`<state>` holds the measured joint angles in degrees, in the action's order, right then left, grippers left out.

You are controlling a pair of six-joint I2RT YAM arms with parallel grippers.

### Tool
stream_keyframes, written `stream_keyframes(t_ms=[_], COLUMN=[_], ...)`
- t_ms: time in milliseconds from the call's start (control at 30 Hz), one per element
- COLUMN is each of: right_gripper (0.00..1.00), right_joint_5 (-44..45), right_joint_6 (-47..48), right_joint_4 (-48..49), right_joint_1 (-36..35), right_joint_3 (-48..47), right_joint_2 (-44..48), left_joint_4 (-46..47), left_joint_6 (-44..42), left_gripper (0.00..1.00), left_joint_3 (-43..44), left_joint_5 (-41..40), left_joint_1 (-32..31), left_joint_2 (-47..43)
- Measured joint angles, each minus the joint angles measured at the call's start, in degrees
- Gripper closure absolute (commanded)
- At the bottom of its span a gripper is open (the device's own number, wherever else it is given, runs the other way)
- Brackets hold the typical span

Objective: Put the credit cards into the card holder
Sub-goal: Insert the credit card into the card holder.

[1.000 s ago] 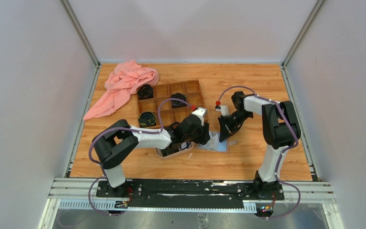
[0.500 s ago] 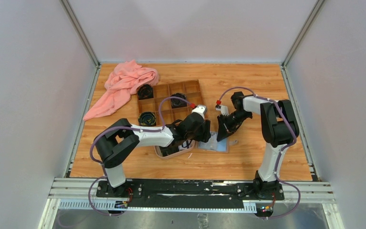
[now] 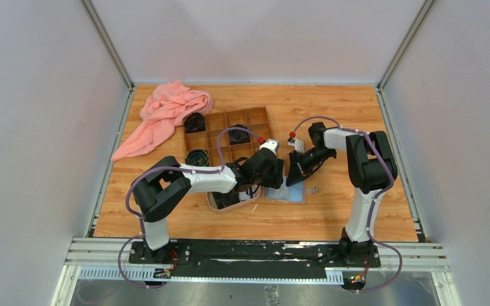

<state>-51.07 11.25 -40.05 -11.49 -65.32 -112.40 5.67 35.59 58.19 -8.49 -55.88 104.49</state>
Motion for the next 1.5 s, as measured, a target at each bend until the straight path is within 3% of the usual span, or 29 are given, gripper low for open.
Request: stream_keyframes(t_ms=[1233, 1500], right_gripper=[0.82, 0.7], right_joint_5=[-12.39, -9.94], right_joint_6=[-9.66, -7.74], right_joint_4=[14.14, 12.55], right_joint_1=[0.04, 0.04], right_joint_3=[6.03, 5.64], right_joint_2=[-1.33, 0.94], left_joint_4=[-4.28, -4.2], left_joint_6=[3.17, 4.11], left_gripper=[0.35, 0.35], left_joint_3=[-1.86, -3.43], left_joint_5=[0.5, 0.83], left_joint_1=[0.31, 0.31], left_joint_2=[-2.89, -4.31])
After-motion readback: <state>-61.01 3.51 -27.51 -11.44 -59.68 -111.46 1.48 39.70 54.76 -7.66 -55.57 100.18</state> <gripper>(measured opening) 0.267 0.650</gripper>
